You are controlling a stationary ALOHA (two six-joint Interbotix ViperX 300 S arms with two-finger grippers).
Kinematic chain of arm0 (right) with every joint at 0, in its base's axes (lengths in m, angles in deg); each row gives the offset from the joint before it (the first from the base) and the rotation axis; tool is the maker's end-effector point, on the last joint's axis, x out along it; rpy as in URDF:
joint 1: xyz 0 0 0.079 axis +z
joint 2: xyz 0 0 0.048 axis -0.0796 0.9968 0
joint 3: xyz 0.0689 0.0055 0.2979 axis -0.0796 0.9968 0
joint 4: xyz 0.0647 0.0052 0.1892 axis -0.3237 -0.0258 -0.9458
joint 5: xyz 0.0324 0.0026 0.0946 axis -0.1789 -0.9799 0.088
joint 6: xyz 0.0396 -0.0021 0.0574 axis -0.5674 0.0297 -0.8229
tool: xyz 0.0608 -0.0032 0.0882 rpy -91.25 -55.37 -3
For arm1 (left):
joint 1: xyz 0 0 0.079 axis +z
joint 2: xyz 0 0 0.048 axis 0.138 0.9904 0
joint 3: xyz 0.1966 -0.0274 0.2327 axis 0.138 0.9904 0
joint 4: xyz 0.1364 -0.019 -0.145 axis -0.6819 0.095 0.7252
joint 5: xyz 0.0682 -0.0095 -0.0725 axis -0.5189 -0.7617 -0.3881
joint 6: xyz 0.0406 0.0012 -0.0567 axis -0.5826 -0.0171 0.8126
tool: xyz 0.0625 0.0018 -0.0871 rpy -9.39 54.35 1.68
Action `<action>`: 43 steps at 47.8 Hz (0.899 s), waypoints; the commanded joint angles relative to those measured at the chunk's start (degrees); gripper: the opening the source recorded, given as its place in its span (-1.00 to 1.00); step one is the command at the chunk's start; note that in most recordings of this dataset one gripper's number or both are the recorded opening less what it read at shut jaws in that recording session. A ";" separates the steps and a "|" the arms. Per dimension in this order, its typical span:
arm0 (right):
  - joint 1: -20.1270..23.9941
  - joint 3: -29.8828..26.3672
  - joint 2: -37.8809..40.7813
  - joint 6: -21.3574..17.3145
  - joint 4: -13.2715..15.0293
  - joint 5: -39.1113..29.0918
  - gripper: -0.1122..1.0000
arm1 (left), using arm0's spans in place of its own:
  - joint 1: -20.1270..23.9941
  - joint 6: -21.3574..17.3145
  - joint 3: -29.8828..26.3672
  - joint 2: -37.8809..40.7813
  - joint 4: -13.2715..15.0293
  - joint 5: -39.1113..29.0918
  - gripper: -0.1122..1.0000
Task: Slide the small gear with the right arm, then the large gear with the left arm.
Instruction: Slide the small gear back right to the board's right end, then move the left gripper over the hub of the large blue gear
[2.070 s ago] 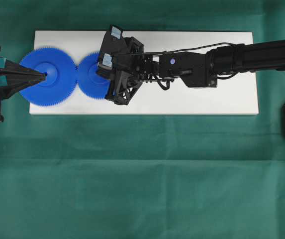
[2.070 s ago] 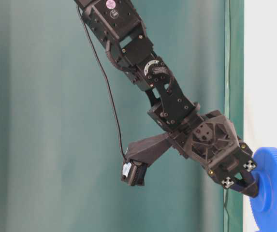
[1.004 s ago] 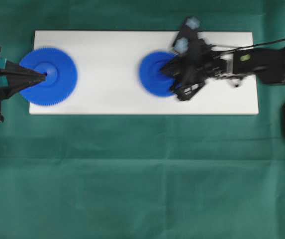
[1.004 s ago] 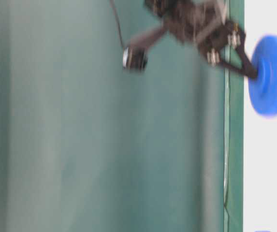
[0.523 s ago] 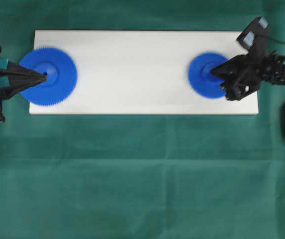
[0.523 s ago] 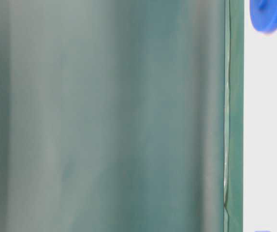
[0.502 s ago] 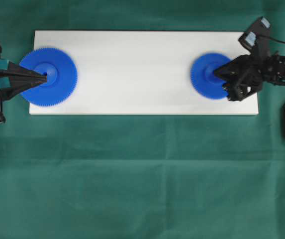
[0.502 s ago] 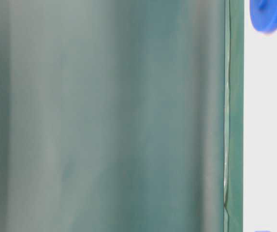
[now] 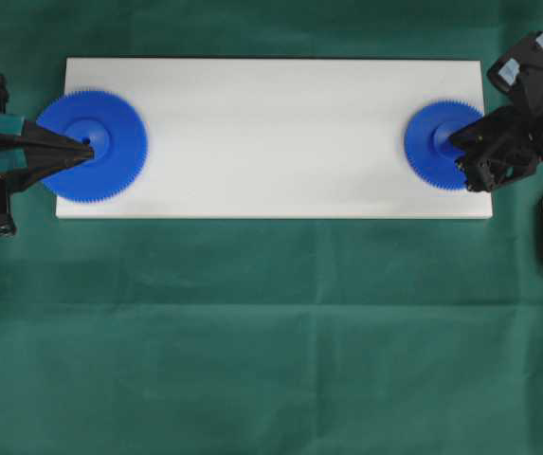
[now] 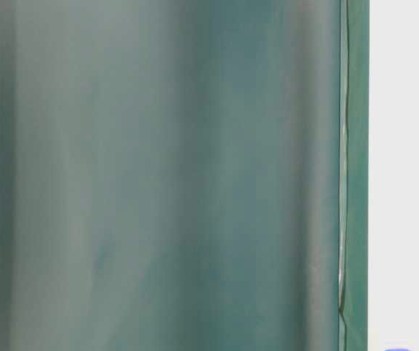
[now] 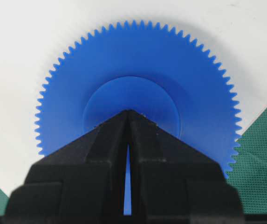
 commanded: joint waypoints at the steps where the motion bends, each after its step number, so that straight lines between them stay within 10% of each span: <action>1: -0.62 2.99 0.97 -0.26 0.09 -1.85 0.10 | 0.18 0.09 -1.49 0.35 0.09 0.26 -0.80; 43: 1.85 -3.78 -12.74 -0.09 11.07 1.49 0.10 | 0.18 0.09 -1.67 0.35 0.09 0.26 -0.80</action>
